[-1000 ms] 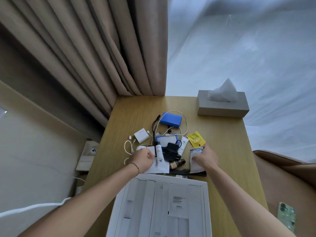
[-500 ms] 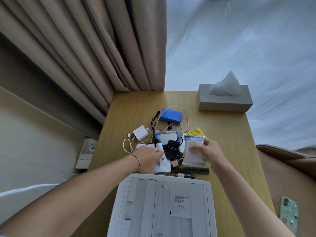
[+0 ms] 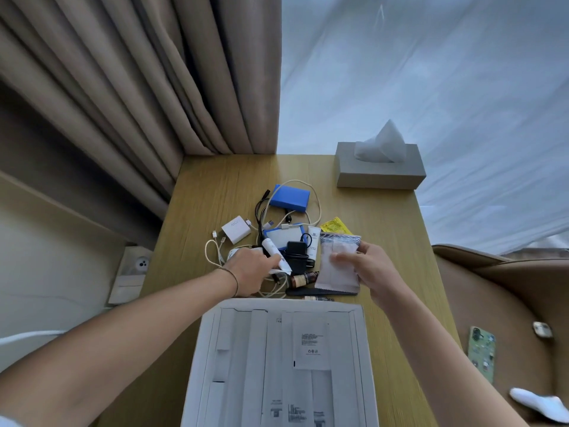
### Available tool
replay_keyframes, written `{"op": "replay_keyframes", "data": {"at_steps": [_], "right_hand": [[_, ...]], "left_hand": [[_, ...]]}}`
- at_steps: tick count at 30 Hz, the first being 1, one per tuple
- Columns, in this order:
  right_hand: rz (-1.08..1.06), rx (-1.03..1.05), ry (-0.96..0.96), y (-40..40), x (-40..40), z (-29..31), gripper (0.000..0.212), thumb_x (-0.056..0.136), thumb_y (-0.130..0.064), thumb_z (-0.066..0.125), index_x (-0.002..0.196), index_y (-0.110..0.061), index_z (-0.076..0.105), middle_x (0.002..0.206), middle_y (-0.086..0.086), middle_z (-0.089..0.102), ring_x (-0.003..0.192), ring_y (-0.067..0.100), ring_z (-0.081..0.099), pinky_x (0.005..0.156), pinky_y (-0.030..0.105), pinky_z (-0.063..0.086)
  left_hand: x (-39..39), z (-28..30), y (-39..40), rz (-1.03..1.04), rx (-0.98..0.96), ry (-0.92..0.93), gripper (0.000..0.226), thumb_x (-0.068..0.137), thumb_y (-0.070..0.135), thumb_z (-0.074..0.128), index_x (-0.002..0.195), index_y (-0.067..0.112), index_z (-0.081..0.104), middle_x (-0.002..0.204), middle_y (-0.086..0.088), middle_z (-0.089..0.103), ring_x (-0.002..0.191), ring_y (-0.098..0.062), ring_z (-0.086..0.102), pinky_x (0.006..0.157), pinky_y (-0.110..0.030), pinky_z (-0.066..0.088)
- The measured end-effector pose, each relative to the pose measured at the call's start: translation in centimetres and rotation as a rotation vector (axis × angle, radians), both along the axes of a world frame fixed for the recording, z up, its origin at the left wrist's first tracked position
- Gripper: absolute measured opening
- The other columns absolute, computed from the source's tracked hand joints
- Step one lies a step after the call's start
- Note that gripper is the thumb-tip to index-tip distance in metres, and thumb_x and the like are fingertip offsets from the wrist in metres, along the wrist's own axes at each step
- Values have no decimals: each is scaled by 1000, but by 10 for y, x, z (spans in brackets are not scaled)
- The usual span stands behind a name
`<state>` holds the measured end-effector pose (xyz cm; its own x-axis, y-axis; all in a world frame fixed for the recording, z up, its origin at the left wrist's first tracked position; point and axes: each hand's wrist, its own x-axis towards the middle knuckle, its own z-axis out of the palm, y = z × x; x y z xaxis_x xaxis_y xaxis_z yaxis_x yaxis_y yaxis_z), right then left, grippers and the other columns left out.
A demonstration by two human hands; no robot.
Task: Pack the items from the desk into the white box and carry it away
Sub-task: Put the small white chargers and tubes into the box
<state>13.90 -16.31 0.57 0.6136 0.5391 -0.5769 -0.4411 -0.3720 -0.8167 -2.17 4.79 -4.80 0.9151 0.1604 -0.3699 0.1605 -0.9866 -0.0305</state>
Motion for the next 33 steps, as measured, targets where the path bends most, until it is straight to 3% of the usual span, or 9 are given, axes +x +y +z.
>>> {"op": "replay_keyframes", "data": {"at_steps": [3,7,11,14,17,21,25,30,33], "right_hand": [[13,40,11,-6,-11,12,29,80,-7,80,108,-8,72,97,12,79,82,25,77,63,31,59],[41,110,16,-11,-33,27,28,83,-10,79,111,-9,73,96,13,79,80,24,77,61,28,59],[67,110,-6,-17,-59,38,28,85,-16,79,112,-11,72,95,12,79,79,23,76,62,29,59],[84,83,-7,-23,-78,41,28,87,-15,77,114,-16,70,95,11,79,80,24,76,63,31,60],[134,12,0,-28,-96,38,33,84,-5,73,114,-19,70,101,11,78,86,26,76,69,35,60],[229,-83,1,-35,-123,25,25,83,0,70,106,-7,74,105,17,76,96,34,74,87,49,58],[287,-129,57,-36,-145,0,19,85,-3,75,104,1,72,99,18,77,88,30,76,79,42,63],[267,-252,-8,-29,-159,-37,19,82,-10,82,85,-5,64,73,6,70,58,12,68,56,24,55],[271,-333,-93,-20,-163,-58,24,83,-13,81,79,-12,58,69,5,62,61,18,58,60,28,51]], "left_hand": [[-3,10,1,45,-16,-28,47,86,10,55,130,26,48,90,-2,66,77,-21,62,62,-34,49],[-12,26,0,136,-27,-157,35,91,15,57,125,24,57,72,3,59,66,-18,55,57,-29,39],[-30,42,-1,301,-121,-340,19,92,24,58,110,20,63,81,-8,68,75,-30,65,54,-30,33],[-46,49,-3,458,-243,-516,5,90,24,60,89,19,59,69,-5,60,66,-32,60,49,-28,32],[-62,51,-10,619,-374,-634,25,88,25,66,74,15,48,64,0,56,59,-28,53,45,-28,31],[-86,50,-24,726,-557,-716,11,89,24,67,91,13,66,79,1,70,69,-17,65,55,-38,54],[-105,55,-40,748,-674,-803,13,90,21,70,103,22,70,83,17,69,75,13,62,54,-5,43],[-125,64,-47,864,-707,-859,10,89,21,72,99,17,70,79,16,67,67,7,63,50,-8,42],[-137,70,-52,890,-754,-856,6,90,19,71,95,15,70,81,9,71,71,-6,67,55,-26,51]]}}
